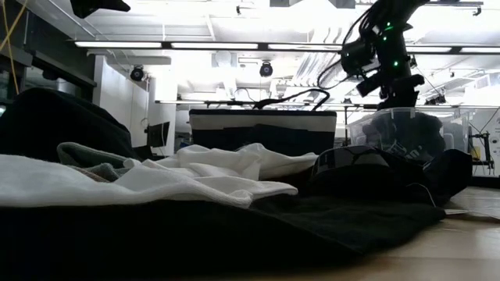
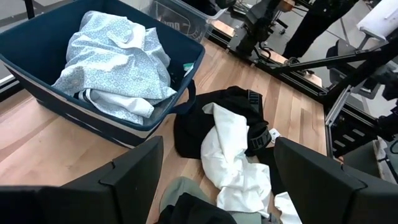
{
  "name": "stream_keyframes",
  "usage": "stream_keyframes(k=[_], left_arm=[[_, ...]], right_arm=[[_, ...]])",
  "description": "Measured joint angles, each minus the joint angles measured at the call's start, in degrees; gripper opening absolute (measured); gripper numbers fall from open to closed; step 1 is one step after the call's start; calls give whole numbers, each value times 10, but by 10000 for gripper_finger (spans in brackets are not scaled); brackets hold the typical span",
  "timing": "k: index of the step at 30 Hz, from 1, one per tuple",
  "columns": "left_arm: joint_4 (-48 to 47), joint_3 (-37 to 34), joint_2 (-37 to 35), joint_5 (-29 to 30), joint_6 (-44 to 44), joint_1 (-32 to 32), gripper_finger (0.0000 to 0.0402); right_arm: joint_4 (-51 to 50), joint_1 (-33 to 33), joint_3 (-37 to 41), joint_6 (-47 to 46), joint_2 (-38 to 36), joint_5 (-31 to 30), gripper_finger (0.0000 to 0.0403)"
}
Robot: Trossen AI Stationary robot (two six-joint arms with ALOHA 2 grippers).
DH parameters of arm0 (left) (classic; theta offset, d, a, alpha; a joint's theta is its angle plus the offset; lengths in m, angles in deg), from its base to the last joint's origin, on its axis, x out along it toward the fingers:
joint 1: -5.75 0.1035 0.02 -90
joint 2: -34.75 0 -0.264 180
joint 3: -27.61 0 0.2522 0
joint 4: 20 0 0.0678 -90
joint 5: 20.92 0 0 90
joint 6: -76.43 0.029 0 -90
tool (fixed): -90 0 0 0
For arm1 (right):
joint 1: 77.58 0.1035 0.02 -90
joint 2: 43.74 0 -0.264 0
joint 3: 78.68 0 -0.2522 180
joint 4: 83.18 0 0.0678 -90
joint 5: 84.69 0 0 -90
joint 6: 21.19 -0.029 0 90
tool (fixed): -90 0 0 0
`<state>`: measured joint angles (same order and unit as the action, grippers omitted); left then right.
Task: Pick & Place Cloths
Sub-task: Put the black boxers into the transparent bin
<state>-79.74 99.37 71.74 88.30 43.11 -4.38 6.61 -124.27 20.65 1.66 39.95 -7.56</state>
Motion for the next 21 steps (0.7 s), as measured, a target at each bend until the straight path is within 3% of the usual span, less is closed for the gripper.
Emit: stream_keyframes(k=[7,11,16,21], left_arm=[[0,0,0,0,0,0,298],[0,0,0,0,0,0,298],[-2,0,0,0,0,0,298],[-5,0,0,-2,0,0,298]], right_arm=[[9,-38,0,-5,20,-10,16],[10,-40,0,-29,16,-50,33],[10,-39,0,-52,-2,-52,103],[7,-33,0,-90,-32,-48,206]])
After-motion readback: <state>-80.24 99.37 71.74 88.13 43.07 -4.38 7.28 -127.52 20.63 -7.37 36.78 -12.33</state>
